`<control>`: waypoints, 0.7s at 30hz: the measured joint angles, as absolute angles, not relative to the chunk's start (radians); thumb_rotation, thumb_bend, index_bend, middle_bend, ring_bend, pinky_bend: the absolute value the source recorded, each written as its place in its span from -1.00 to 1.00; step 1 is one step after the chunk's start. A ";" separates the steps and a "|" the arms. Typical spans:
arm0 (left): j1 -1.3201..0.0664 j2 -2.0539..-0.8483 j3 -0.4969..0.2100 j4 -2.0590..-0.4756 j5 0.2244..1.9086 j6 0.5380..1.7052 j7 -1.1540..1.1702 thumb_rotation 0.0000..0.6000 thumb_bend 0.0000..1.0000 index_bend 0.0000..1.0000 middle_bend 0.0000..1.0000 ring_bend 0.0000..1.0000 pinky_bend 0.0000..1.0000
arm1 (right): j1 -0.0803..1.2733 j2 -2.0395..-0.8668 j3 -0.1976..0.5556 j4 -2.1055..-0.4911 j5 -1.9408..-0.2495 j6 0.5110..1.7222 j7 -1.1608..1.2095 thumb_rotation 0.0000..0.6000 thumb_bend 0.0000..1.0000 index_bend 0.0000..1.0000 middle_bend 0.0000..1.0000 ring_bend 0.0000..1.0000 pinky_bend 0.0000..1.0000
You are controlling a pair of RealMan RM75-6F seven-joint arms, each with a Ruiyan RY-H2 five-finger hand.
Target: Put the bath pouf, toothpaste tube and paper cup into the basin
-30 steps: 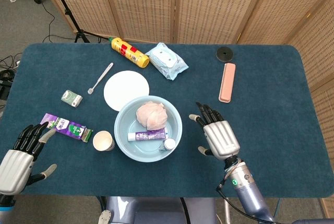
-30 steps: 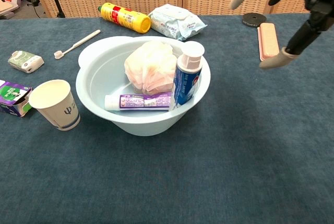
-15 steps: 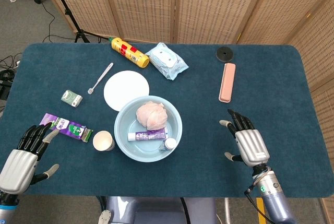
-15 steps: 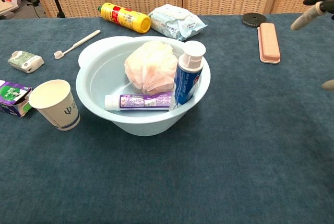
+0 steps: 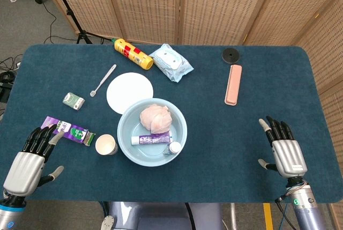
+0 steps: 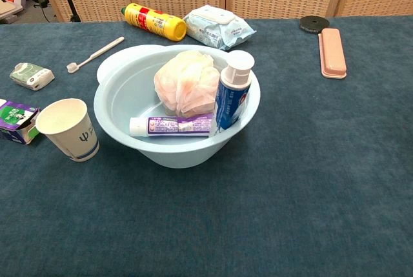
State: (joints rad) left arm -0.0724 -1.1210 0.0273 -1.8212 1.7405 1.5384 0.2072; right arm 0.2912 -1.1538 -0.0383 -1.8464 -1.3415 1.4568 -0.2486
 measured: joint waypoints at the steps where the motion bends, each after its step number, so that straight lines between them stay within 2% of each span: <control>1: -0.074 -1.126 0.024 -1.825 1.734 1.534 0.220 1.00 -0.65 -1.00 -1.00 -1.00 -1.00 | 0.285 -1.153 -0.039 -1.835 -1.343 1.456 -0.242 1.00 -0.89 -0.97 -1.00 -1.00 -1.00; 8: -0.116 -1.095 -0.004 -1.929 1.652 1.434 0.308 1.00 -0.68 -1.00 -1.00 -1.00 -1.00 | 0.255 -1.158 -0.036 -1.790 -1.388 1.461 -0.140 1.00 -0.89 -0.97 -1.00 -1.00 -1.00; 14: -0.193 -1.012 -0.033 -2.070 1.472 1.269 0.415 1.00 -0.69 -0.98 -1.00 -1.00 -1.00 | 0.232 -1.155 -0.021 -1.769 -1.422 1.461 -0.085 1.00 -0.89 -0.97 -1.00 -1.00 -1.00; 21: -0.272 -1.001 -0.060 -2.125 1.324 1.186 0.559 1.00 -0.69 -0.89 -1.00 -1.00 -1.00 | 0.216 -1.147 -0.006 -1.769 -1.437 1.458 -0.060 1.00 -0.89 -0.97 -1.00 -1.00 -1.00</control>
State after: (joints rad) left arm -0.2717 -1.0010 -0.0601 -2.1248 1.3239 1.1862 0.5591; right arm 0.2160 -1.1469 -0.0056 -1.7687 -1.4374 1.4583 -0.0599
